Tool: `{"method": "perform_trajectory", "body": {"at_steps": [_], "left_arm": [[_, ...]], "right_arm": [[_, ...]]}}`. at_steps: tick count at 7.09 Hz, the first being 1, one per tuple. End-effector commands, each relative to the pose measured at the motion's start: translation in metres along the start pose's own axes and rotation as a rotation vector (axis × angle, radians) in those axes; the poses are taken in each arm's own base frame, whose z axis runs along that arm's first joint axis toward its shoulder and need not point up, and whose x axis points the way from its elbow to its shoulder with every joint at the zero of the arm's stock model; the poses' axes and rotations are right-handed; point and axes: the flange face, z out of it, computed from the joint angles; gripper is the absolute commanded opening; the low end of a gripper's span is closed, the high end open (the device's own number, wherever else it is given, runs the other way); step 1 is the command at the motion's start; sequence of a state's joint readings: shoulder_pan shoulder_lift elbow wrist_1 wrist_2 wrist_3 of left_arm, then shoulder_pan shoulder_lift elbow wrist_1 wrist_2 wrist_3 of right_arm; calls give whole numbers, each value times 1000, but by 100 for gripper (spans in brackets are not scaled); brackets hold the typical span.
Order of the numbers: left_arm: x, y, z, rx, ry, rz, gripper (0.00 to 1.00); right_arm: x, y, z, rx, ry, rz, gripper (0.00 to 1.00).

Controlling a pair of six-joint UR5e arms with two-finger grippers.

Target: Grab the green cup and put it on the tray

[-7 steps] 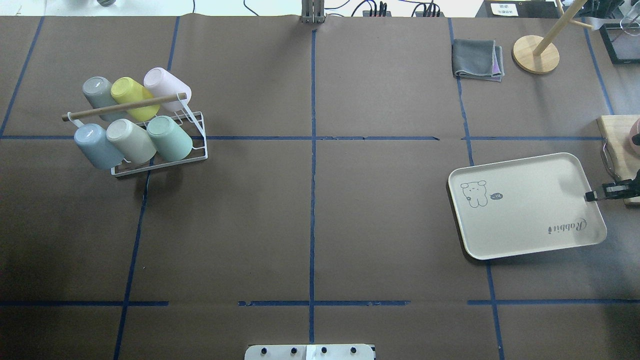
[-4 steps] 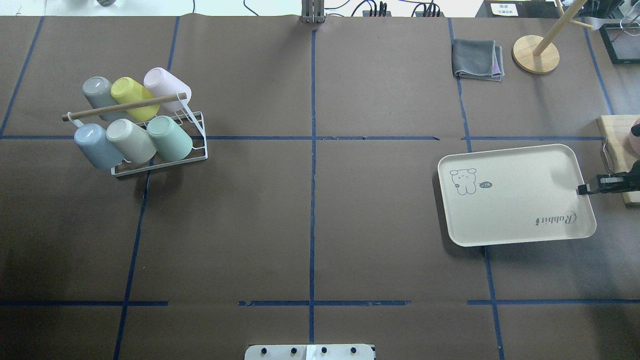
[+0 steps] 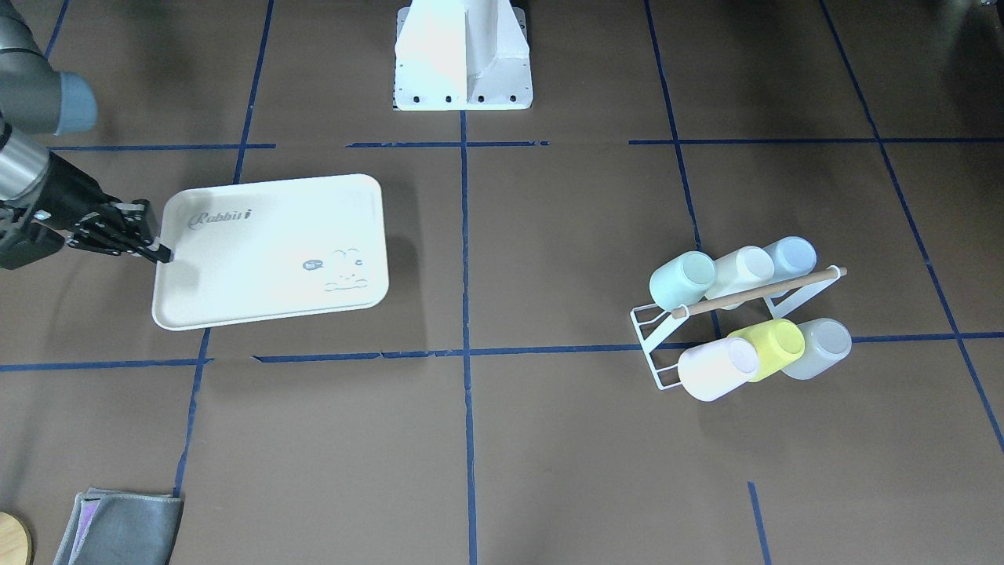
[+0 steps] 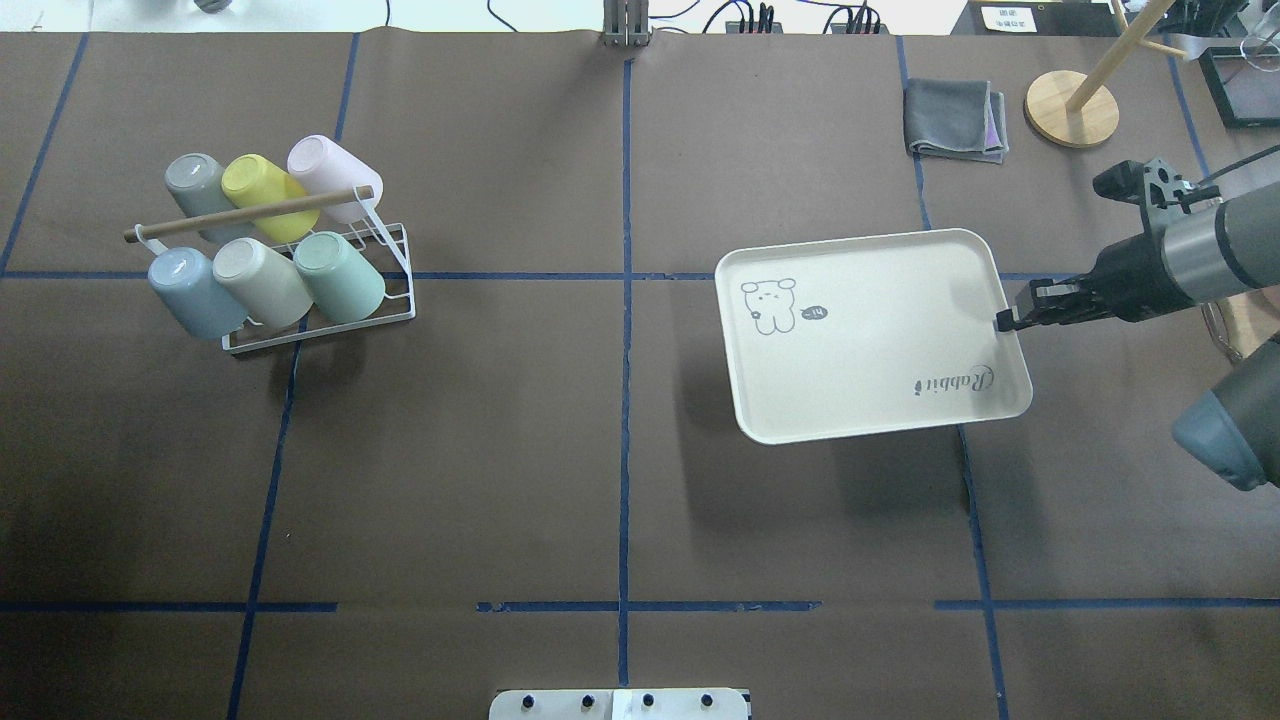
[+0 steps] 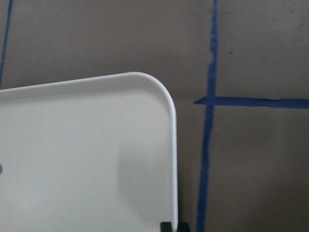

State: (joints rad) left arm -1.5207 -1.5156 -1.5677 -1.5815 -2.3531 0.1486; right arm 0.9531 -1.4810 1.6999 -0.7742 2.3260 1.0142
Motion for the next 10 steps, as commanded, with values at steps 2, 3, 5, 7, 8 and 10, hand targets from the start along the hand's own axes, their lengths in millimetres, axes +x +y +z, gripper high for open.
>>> {"method": "perform_trajectory", "body": {"at_steps": [2, 3, 5, 7, 8, 10], "left_arm": [[0, 0, 1, -2, 0, 1, 100], [0, 0, 2, -5, 1, 1, 100], [-1, 1, 6, -12, 1, -3, 100], [-3, 1, 8, -17, 2, -7, 100], [-3, 1, 9, -18, 2, -6, 100], [-3, 0, 8, -17, 2, -5, 100]], "right_arm": [[-101, -35, 30, -38, 6, 17, 0], [-128, -33, 47, -61, 15, 24, 0], [-155, -6, 84, -8, 62, 61, 0], [-167, 13, 110, -6, 84, 129, 0], [-188, 30, 130, 26, 91, 157, 0], [-201, 57, 155, 34, 109, 162, 0]]}}
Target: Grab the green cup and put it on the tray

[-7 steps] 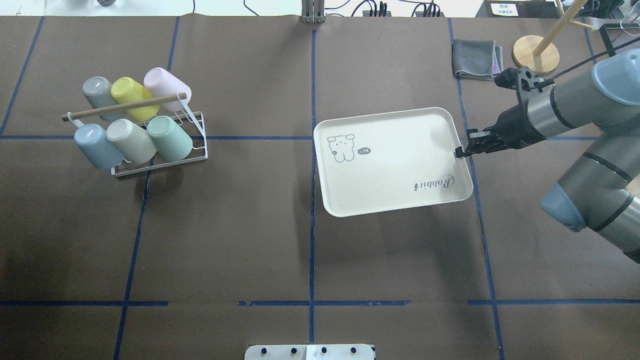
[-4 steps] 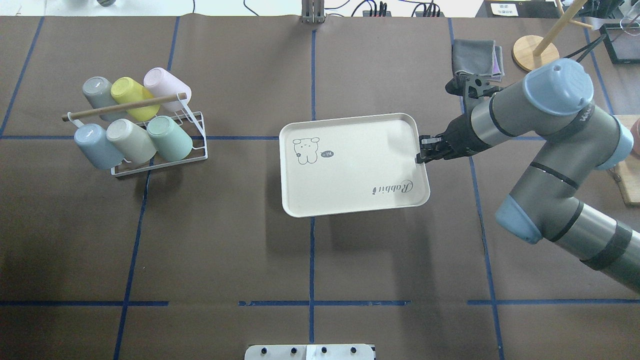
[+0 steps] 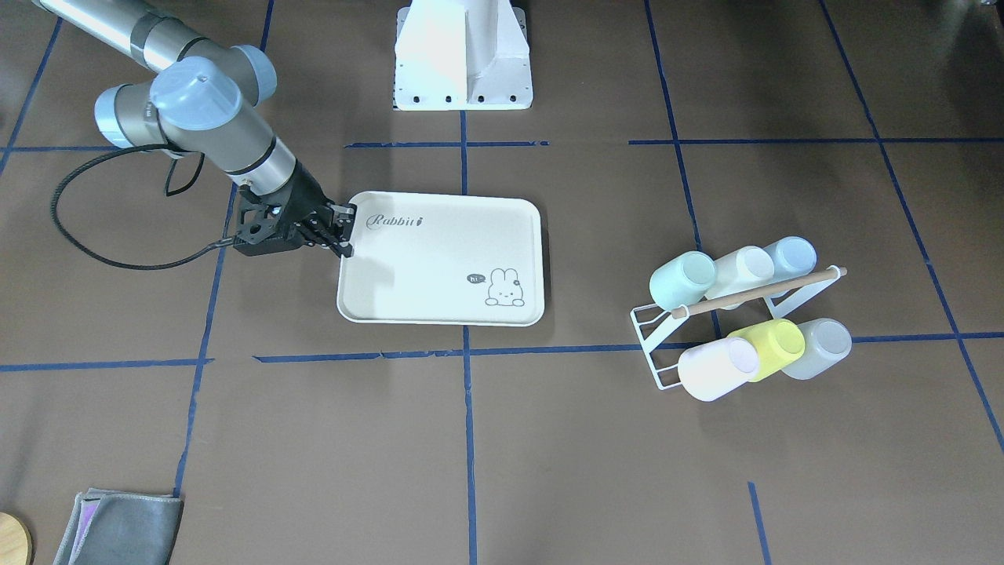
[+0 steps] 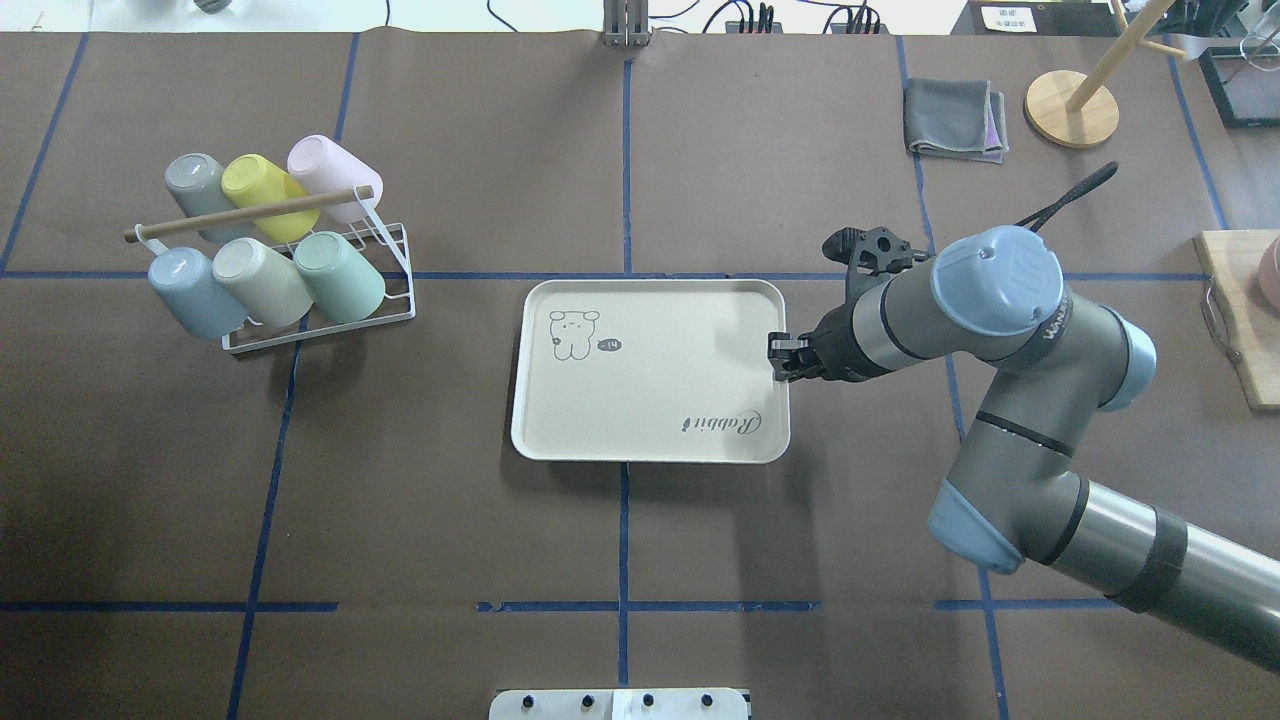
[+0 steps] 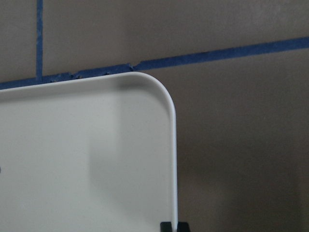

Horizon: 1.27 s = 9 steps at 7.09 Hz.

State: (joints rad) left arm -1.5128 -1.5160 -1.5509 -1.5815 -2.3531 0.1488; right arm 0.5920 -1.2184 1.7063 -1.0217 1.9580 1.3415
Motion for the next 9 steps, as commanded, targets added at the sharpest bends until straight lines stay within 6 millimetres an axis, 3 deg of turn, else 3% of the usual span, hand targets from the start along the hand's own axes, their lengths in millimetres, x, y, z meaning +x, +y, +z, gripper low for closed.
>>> {"method": "perform_trajectory", "body": {"at_steps": [1, 7, 8, 9], "left_arm": [[0, -1, 0, 1, 0, 1, 100], [1, -1, 0, -1, 0, 2, 100], [1, -1, 0, -1, 0, 2, 100], [1, -1, 0, -1, 0, 2, 100]], "right_arm": [[-9, 25, 18, 5, 12, -2, 0], [-5, 37, 36, 6, 38, -45, 1], [-4, 37, 37, 9, 42, -44, 28], [-6, 36, 37, 33, 46, -46, 78]]}}
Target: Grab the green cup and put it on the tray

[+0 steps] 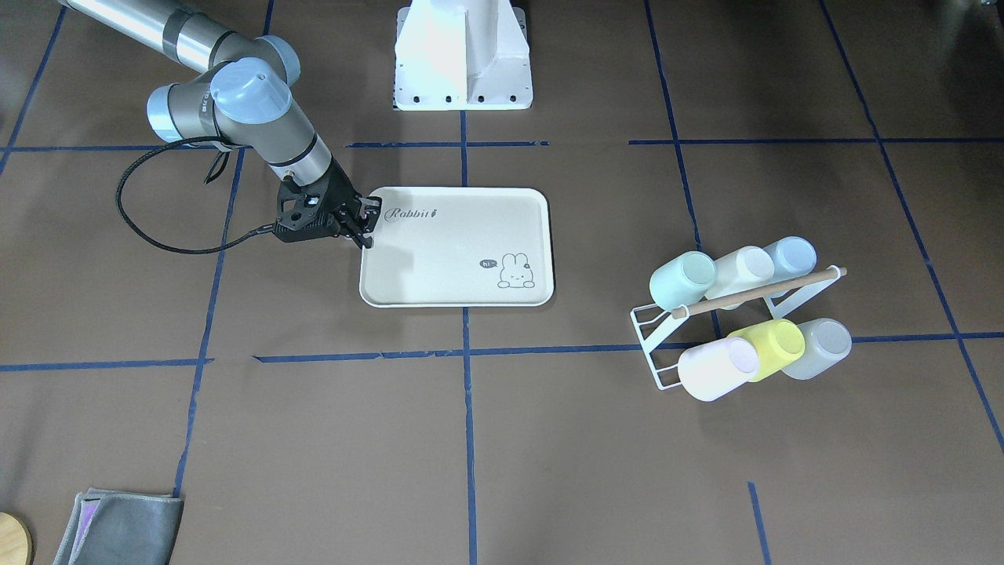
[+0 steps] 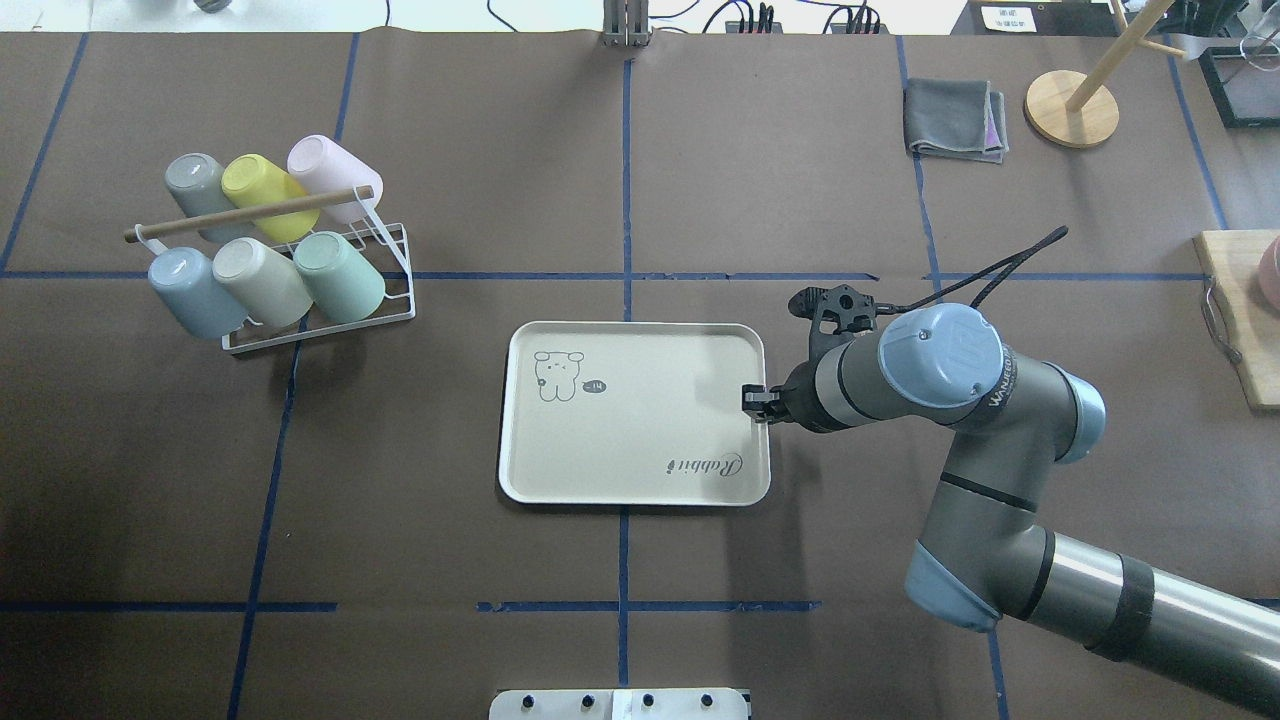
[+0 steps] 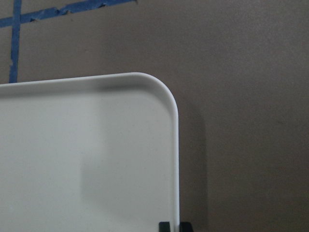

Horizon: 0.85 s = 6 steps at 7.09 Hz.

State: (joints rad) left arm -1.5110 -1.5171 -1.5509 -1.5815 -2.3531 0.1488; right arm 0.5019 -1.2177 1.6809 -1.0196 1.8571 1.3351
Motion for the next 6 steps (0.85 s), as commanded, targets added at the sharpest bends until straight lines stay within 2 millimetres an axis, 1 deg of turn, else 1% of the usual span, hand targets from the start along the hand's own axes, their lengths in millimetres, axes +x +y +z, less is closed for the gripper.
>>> {"method": "perform_trajectory", "body": {"at_steps": [1, 2, 3, 4, 5, 6], "left_arm": [[0, 0, 0, 0, 0, 0, 100], [0, 0, 0, 0, 0, 0, 100], [0, 0, 0, 1, 0, 1, 100], [0, 0, 0, 1, 0, 1, 100], [1, 0, -1, 2, 0, 1, 100], [1, 0, -1, 2, 0, -1, 100]], "right_arm": [[0, 0, 2, 27, 11, -4, 99], [3, -4, -1, 24, 13, 1, 99], [11, -25, -14, -1, 41, 10, 99], [21, -55, -44, -33, 67, -34, 99], [38, -84, -77, -65, 108, -58, 99], [58, -113, -116, -97, 151, -103, 99]]}}
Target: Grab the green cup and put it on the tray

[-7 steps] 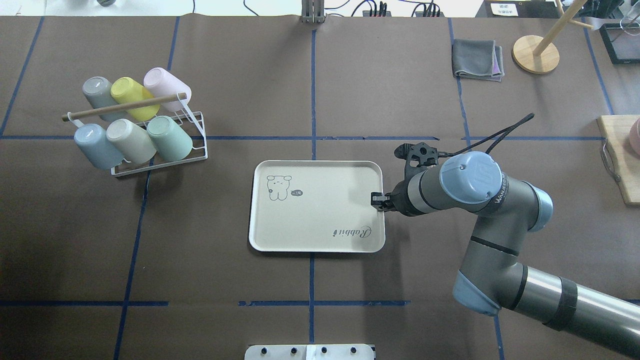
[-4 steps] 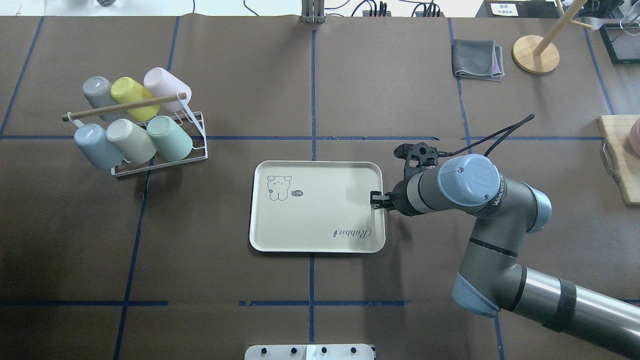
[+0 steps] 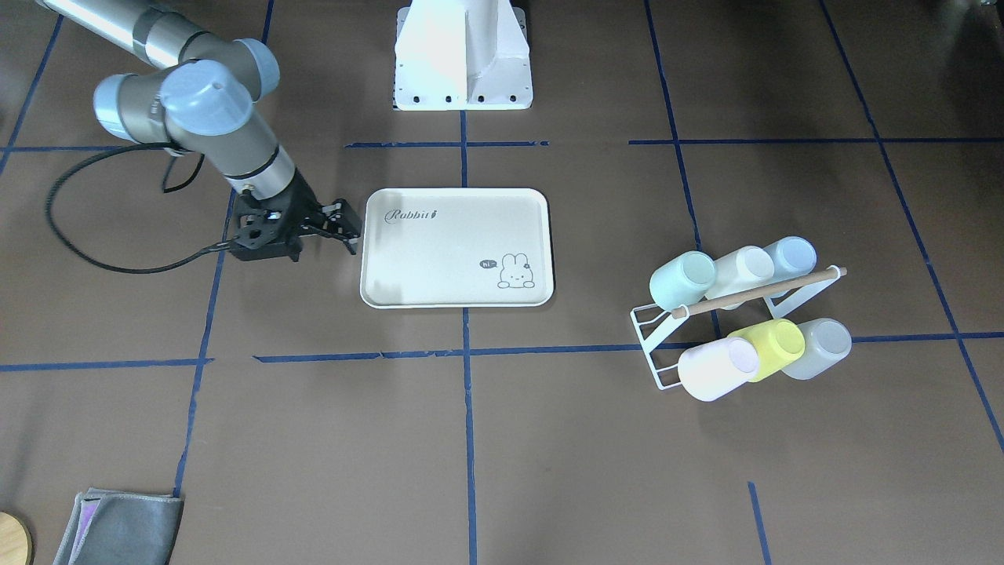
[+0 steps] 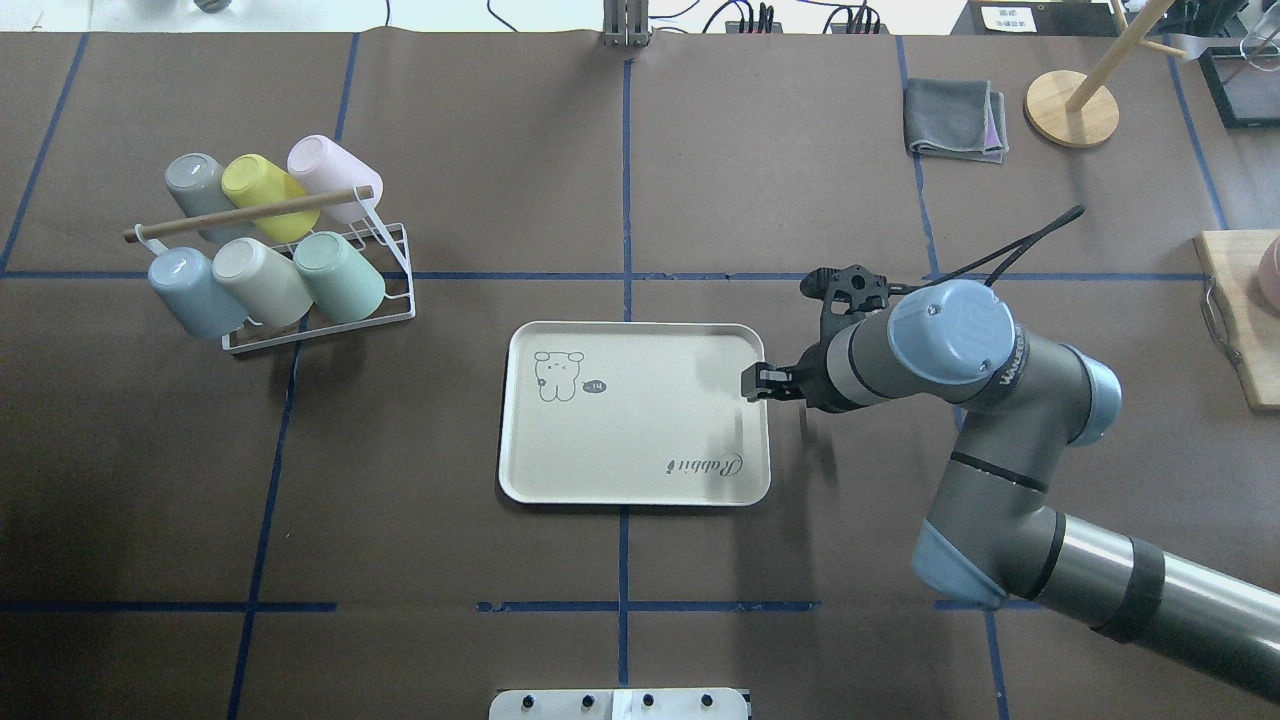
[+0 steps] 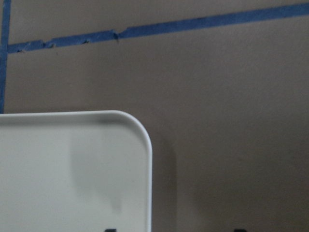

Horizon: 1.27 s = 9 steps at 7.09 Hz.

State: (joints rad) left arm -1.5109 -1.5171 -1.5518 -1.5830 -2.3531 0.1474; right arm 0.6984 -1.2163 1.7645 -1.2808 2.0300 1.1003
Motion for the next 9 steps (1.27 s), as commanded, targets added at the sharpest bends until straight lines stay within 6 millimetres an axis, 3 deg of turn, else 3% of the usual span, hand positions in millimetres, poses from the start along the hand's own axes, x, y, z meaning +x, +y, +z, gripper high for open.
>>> {"method": "perform_trajectory", "body": {"at_steps": [1, 4, 6, 8, 9], "left_arm": [[0, 0, 0, 1, 1, 0, 100], [1, -1, -1, 2, 1, 1, 100], [2, -2, -2, 5, -1, 5, 100], [3, -7, -4, 7, -1, 7, 100], [4, -7, -6, 10, -2, 10, 100]], "right_arm": [[58, -43, -74, -62, 77, -133, 99], [214, -48, -123, -117, 208, -319, 99], [324, -34, -142, -168, 249, -396, 99], [443, 2, -170, -199, 211, -359, 99], [488, 32, -187, -188, 206, -259, 100]]}}
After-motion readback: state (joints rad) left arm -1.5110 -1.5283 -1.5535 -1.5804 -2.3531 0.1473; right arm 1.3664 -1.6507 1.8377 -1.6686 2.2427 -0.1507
